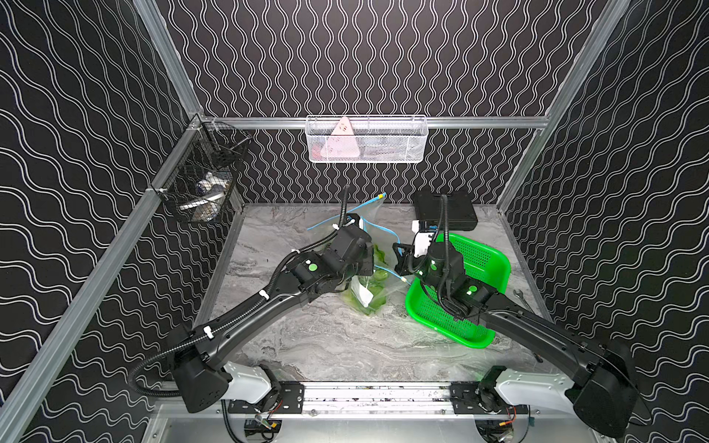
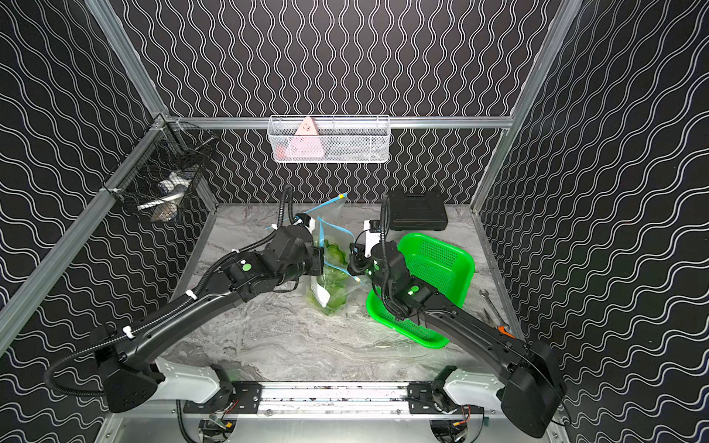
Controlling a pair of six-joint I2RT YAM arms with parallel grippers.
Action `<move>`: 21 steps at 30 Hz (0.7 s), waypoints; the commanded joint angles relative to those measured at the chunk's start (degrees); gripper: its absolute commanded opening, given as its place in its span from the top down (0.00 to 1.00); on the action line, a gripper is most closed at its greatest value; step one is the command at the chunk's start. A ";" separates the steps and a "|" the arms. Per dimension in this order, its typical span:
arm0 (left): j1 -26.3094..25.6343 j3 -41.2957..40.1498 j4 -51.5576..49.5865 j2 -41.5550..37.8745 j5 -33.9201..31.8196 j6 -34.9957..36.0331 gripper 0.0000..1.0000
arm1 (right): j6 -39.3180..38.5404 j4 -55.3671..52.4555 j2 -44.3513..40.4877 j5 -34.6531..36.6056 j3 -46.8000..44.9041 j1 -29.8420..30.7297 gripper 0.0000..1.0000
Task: Open the zip-top bag and take out the chinese cabbages
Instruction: Open the zipper of the food storage bag at the center of the board.
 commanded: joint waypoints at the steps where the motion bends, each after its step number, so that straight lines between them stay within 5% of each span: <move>1: 0.09 2.52 -5.77 -0.23 -4.62 5.53 1.00 | 3.69 -4.73 -0.25 6.60 0.30 0.02 1.00; 9: 0.09 8.11 -10.47 2.77 -4.88 10.74 1.00 | 12.25 -14.60 -3.71 14.06 -1.68 -1.00 1.00; 21: 0.09 28.86 -21.35 5.75 -14.74 20.03 1.00 | 9.39 -1.40 8.95 -25.94 8.16 -3.37 1.00</move>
